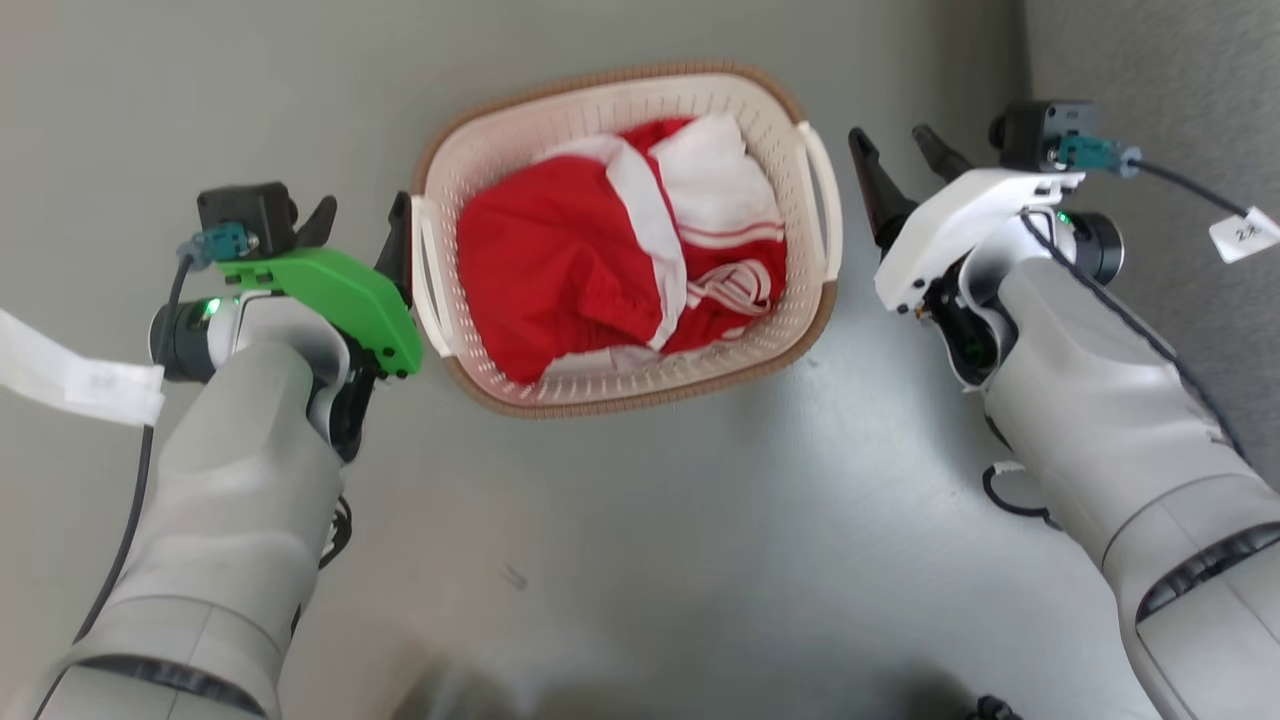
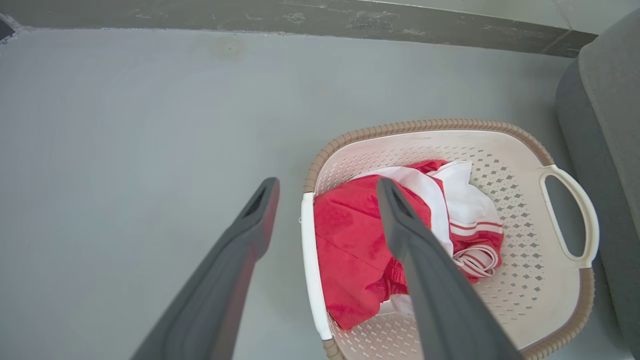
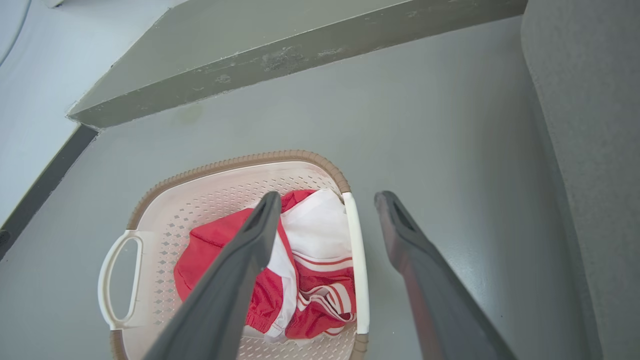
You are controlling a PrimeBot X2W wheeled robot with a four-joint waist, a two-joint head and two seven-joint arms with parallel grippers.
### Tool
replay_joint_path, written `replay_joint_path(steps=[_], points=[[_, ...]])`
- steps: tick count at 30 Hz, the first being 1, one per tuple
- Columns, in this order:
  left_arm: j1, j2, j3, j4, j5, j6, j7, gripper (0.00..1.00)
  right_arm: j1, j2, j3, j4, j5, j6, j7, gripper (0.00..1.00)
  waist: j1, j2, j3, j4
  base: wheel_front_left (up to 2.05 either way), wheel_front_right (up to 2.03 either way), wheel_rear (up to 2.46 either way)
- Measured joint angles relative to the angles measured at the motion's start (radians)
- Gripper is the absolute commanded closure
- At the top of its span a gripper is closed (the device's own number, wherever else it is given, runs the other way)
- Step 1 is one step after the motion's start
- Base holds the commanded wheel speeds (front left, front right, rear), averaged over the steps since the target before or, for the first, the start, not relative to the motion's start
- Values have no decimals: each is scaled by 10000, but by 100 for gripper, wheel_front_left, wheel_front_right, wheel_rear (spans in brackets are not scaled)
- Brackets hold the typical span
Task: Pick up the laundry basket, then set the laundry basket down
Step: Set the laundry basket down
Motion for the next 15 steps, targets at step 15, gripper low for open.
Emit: replay_joint_path(steps=[15], points=[[1110, 673, 546, -2063, 360, 19, -56, 0, 1396, -658, -1174, -3141, -907, -405, 0, 0, 0, 0, -2058, -134, 0, 0, 0]])
